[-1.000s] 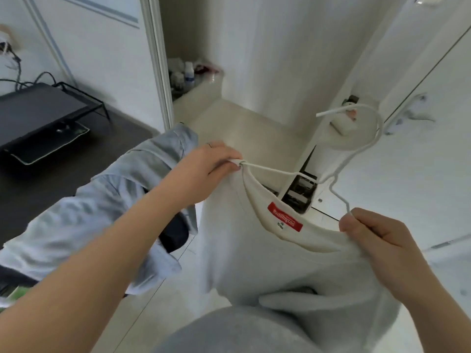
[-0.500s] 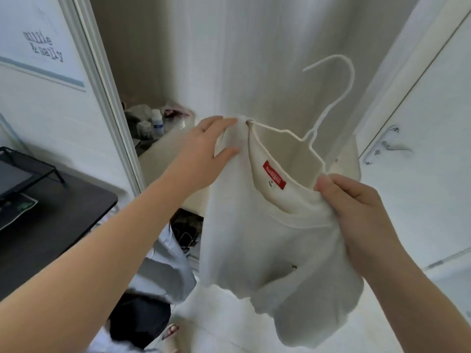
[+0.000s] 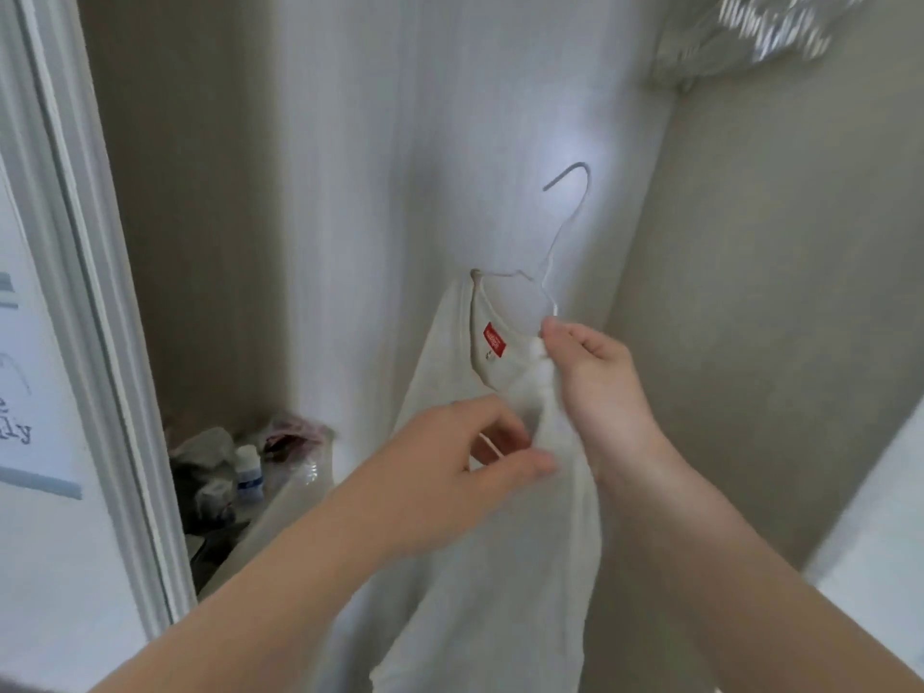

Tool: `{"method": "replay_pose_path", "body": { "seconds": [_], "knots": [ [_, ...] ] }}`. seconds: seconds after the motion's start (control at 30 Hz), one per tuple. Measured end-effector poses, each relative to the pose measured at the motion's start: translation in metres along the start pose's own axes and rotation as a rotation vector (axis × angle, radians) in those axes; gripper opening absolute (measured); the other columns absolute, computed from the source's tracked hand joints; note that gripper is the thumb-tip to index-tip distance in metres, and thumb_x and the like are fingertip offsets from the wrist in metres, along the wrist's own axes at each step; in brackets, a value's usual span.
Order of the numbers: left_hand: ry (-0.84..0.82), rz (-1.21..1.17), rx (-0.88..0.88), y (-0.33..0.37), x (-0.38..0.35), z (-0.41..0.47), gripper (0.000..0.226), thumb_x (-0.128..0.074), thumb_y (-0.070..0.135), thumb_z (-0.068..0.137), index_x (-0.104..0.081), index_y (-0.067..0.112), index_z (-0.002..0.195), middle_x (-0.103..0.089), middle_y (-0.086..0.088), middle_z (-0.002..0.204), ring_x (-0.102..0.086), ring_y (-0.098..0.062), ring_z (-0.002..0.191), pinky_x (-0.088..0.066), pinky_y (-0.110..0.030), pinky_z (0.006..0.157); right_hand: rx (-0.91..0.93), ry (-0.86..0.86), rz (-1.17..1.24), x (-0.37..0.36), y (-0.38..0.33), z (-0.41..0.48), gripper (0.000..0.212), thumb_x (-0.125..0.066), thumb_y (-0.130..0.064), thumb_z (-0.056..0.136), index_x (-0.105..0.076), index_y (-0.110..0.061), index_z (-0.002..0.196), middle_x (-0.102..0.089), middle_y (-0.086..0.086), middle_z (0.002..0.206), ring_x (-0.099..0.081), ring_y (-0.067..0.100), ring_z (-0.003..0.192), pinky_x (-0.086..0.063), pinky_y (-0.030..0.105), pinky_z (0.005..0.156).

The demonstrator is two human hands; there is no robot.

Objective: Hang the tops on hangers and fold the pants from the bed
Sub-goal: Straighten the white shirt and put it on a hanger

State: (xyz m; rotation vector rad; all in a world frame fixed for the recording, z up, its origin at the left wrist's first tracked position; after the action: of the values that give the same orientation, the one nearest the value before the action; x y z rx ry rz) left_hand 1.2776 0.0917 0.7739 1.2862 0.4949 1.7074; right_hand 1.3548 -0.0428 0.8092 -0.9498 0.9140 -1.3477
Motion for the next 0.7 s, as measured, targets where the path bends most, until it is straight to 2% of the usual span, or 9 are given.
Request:
{"method": "replay_pose_path", "body": {
  "seconds": [0.1,0.2,0.27,0.37,0.5,0.6,0.63,0.7],
  "knots": [
    [0.047,0.123,-0.020,0.002,0.025,0.034,0.049,-0.064,0.078,0.067,-0.053,0.037,0.091,-0.063,0.015,0.094,-0.059,-0.002,0.084,-0.049,-0.021,0.072,0.091,0.063,-0.018,-0.031,-0.035,0.054,0.026,-0.056,-0.024,0.102,-0.054,-0.010,0.081,-0.035,0.009,0.071,-0.028,0.023,0.062,-0.025,0.030,0.053],
    [0.134,0.195,-0.004,0.003,0.055,0.067,0.054,-0.064,0.081,0.063,-0.045,0.044,0.096,-0.060,0.019,0.096,-0.057,0.001,0.084,-0.052,-0.028,0.073,0.173,0.064,-0.023,-0.057,-0.062,0.103,0.033,-0.056,-0.024,0.102,-0.046,-0.012,0.072,-0.030,0.007,0.063,-0.029,0.015,0.051,-0.025,0.024,0.044],
    [0.199,0.222,-0.004,0.007,0.073,0.088,0.047,-0.063,0.077,0.067,-0.042,0.045,0.095,-0.058,0.018,0.092,-0.057,0.000,0.078,-0.048,-0.028,0.066,0.216,0.053,-0.002,-0.072,-0.078,0.132,0.036,-0.055,-0.024,0.101,-0.043,-0.011,0.071,-0.029,0.004,0.062,-0.028,0.015,0.051,-0.023,0.023,0.043],
    [0.322,0.375,-0.046,0.019,0.101,0.121,0.035,-0.060,0.060,0.077,-0.038,0.037,0.090,-0.052,0.013,0.084,-0.054,-0.006,0.069,-0.039,-0.030,0.056,0.285,0.020,0.027,-0.094,-0.107,0.171,0.038,-0.053,-0.024,0.101,-0.041,-0.008,0.069,-0.032,0.008,0.066,-0.029,0.019,0.057,-0.023,0.026,0.049],
    [0.437,0.496,-0.108,0.039,0.142,0.161,0.034,-0.061,0.052,0.082,-0.042,0.027,0.095,-0.055,0.008,0.084,-0.057,-0.013,0.071,-0.042,-0.032,0.056,0.415,0.018,0.042,-0.117,-0.153,0.214,0.046,-0.053,-0.022,0.100,-0.026,-0.020,0.062,-0.026,0.000,0.057,-0.025,0.015,0.049,-0.022,0.024,0.045],
    [0.491,0.532,-0.098,0.049,0.173,0.188,0.038,-0.062,0.053,0.082,-0.044,0.027,0.103,-0.060,0.007,0.086,-0.061,-0.015,0.075,-0.052,-0.036,0.064,0.474,0.016,0.088,-0.128,-0.187,0.245,0.035,-0.052,-0.023,0.101,-0.040,-0.013,0.069,-0.037,0.009,0.071,-0.036,0.020,0.064,-0.032,0.029,0.060],
    [0.499,0.566,-0.086,0.053,0.182,0.197,0.040,-0.062,0.054,0.081,-0.043,0.027,0.104,-0.061,0.006,0.086,-0.061,-0.016,0.075,-0.050,-0.035,0.062,0.484,0.022,0.100,-0.130,-0.198,0.256,0.035,-0.051,-0.023,0.101,-0.041,-0.012,0.070,-0.037,0.010,0.072,-0.037,0.021,0.066,-0.033,0.030,0.062],
    [0.507,0.651,-0.064,0.060,0.194,0.214,0.040,-0.062,0.050,0.082,-0.039,0.025,0.102,-0.057,0.005,0.084,-0.057,-0.016,0.072,-0.041,-0.033,0.055,0.499,0.043,0.098,-0.132,-0.221,0.275,0.043,-0.052,-0.024,0.101,-0.034,-0.017,0.063,-0.035,0.004,0.061,-0.036,0.018,0.055,-0.031,0.025,0.055]
  ]
}}
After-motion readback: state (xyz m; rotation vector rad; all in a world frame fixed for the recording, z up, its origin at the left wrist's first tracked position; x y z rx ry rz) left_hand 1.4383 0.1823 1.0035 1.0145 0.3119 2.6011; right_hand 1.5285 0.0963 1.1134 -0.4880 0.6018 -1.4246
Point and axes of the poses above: each hand's wrist, its own z-axis towards the middle knuckle, its own x-axis out of the back of the hand, y = z × x, the point moved 4 cm from there along z, towards the middle knuckle
